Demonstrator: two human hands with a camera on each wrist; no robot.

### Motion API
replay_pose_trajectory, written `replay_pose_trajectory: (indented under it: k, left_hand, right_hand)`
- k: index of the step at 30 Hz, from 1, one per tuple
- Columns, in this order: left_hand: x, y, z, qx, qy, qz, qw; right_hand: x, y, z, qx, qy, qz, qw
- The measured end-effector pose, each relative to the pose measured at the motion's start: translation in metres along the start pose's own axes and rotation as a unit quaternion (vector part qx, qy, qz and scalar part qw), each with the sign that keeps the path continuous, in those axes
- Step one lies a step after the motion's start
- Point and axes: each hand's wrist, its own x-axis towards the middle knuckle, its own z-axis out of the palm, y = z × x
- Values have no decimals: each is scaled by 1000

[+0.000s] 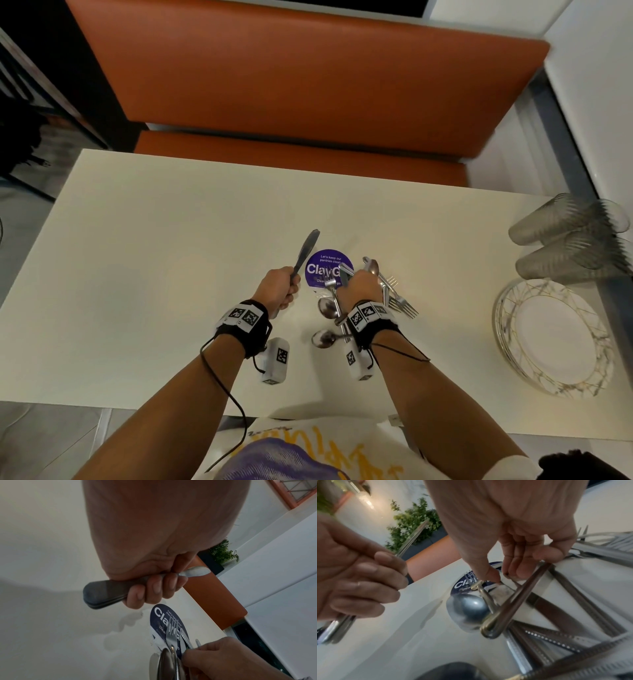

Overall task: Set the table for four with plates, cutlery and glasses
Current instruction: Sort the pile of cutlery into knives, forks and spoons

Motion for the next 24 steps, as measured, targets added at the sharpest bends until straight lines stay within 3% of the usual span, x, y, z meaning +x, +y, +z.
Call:
replay_pose_trajectory:
  k: [10,16,24]
  left_hand:
    - [1,-3,-4,-6,6,-5,1000]
    - [1,-1,-3,-5,3,-5,1000]
    - [0,2,-4,-12,5,0,1000]
  right_hand:
    - [2,-2,4,-66,47,-61,995]
    - [8,-11,-3,-24,-12,-9,1000]
    - [16,-17,-8,-50,-27,-30,998]
